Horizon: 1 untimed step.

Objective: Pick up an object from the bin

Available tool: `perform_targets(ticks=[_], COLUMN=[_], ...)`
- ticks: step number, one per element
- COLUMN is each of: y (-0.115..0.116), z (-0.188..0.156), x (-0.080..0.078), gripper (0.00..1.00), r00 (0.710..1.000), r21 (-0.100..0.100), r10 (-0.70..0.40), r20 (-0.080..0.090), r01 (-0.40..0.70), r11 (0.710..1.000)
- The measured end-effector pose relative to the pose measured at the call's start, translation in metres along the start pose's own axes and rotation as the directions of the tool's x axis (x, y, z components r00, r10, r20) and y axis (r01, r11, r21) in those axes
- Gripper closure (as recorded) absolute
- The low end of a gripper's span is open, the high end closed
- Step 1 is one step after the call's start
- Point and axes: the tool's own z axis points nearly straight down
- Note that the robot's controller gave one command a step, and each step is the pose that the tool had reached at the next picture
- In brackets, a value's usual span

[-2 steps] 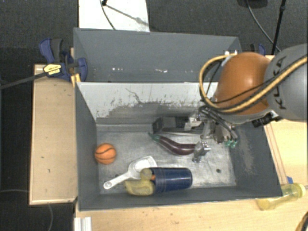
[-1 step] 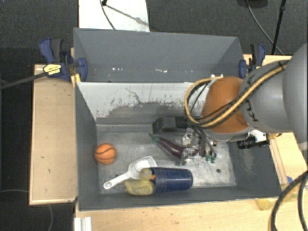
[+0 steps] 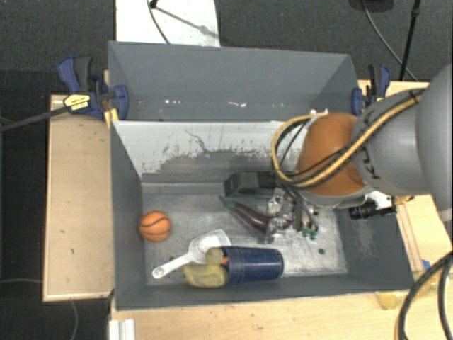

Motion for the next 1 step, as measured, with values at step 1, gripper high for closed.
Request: perform_targets(ticks=[1], y=[0.0378], z=[-0.1642], x=[0.0105], gripper=[1.0], r00=[0.999], r21=[-0.001], r10=[-0.052], r20=[-0.002], r01=[0.052], r11=[0.999])
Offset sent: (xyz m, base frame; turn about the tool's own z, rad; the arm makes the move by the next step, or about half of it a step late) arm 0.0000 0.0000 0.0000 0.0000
